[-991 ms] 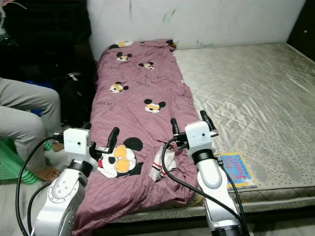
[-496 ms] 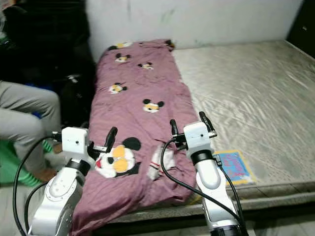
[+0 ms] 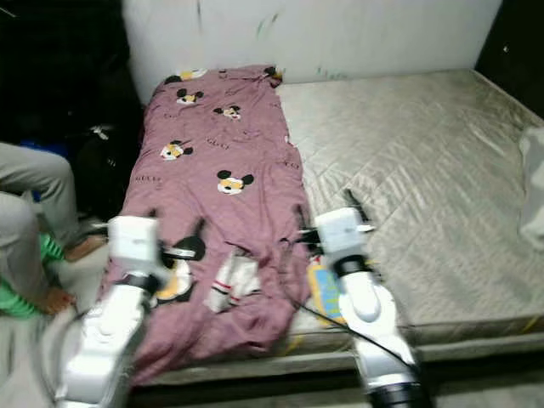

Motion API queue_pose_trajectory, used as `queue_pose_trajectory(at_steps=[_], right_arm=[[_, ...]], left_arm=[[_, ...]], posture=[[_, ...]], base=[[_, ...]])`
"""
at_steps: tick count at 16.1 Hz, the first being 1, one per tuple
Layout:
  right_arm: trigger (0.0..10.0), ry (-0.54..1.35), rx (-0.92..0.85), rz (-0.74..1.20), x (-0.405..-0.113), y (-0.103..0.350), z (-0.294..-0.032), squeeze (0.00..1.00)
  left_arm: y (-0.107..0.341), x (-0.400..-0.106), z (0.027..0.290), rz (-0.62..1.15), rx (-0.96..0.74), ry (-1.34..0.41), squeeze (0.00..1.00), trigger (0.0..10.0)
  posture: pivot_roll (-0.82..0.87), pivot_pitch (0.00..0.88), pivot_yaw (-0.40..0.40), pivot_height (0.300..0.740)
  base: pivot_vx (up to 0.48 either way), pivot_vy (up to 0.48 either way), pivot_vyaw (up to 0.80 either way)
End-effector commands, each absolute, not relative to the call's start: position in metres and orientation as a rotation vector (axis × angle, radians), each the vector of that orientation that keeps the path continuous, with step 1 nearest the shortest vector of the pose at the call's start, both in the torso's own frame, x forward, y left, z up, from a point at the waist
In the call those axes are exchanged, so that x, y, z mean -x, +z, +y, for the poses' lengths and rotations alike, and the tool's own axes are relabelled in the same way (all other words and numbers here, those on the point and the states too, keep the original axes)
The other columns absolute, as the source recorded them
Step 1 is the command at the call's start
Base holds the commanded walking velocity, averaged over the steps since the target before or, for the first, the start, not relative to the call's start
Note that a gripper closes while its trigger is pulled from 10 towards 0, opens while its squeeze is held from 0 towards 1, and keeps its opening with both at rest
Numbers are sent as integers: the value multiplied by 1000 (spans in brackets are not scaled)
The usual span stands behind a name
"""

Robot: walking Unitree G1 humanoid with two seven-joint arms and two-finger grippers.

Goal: Clean up the room

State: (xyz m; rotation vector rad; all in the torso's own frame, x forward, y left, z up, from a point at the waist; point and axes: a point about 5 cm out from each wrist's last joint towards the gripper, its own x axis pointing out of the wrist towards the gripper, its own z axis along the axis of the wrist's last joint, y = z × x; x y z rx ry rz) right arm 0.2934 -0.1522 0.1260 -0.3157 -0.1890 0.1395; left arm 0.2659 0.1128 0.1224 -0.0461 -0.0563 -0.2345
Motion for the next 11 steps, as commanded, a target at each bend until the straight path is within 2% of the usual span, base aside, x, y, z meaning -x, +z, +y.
queue_pose_trajectory(at_steps=[1,11], right_arm=[[10000,161,304,-206,-294,129,-144,0],[10000,160,305,-215,-291,129,-143,0]], left_arm=[[125,-267,122,-65,26,-213,0,10000],[124,-264,122,-56,30,-212,0,10000]], posture=[[-105,23,42,740],[-110,47,44,740]], base=[[0,-480,0],[0,-480,0]])
